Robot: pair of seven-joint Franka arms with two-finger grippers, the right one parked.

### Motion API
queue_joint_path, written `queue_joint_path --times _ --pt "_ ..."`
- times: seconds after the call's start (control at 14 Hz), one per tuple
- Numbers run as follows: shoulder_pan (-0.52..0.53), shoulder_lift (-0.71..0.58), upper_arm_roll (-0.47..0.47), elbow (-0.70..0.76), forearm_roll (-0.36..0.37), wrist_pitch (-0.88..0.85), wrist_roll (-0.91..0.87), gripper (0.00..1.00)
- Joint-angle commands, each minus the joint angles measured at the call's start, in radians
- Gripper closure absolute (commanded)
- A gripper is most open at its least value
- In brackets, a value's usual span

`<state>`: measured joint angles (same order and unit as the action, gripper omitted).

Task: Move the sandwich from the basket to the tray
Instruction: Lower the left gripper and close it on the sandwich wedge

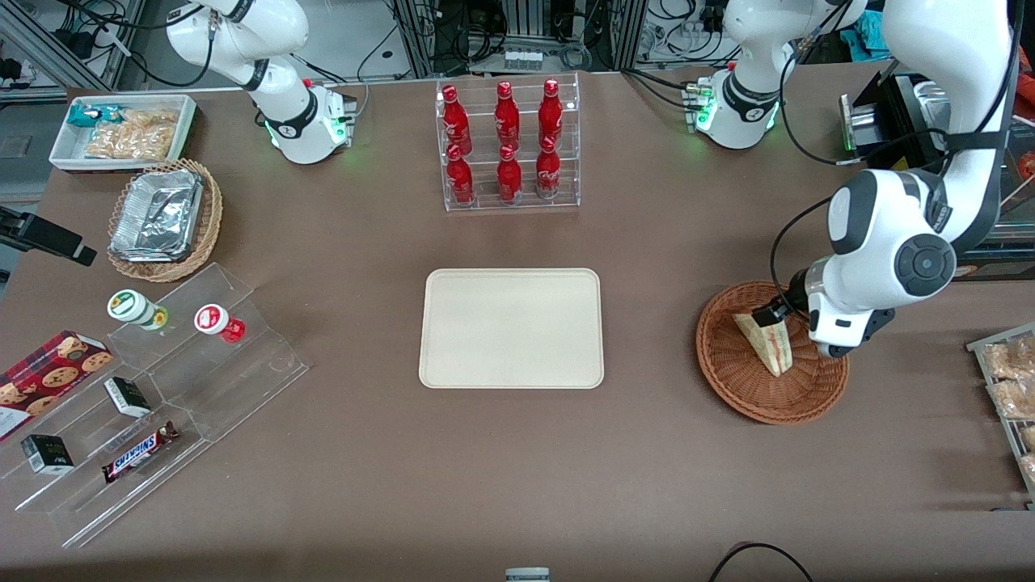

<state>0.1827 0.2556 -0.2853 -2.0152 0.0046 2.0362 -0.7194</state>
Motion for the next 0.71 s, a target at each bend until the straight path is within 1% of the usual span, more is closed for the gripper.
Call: queue_joint_path --times 0.0,0.36,0.43,0.5,0.57,0.64 --pt "0.024 0.043 -0.008 -0.030 -0.006 0.088 -0.011 0.00" --pt "0.027 0.123 -0.008 -0.083 0.006 0.249 0.000 0.00" --pt "0.027 0.135 -0.008 -0.086 0.006 0.274 0.000 0.10" --pt "0.027 0.136 -0.008 -0.085 0.005 0.276 0.000 0.36" --pt "0.029 0.134 -0.008 -0.085 0.006 0.272 0.001 0.60" --pt "0.029 0.131 -0.008 -0.082 0.006 0.271 0.003 0.76"
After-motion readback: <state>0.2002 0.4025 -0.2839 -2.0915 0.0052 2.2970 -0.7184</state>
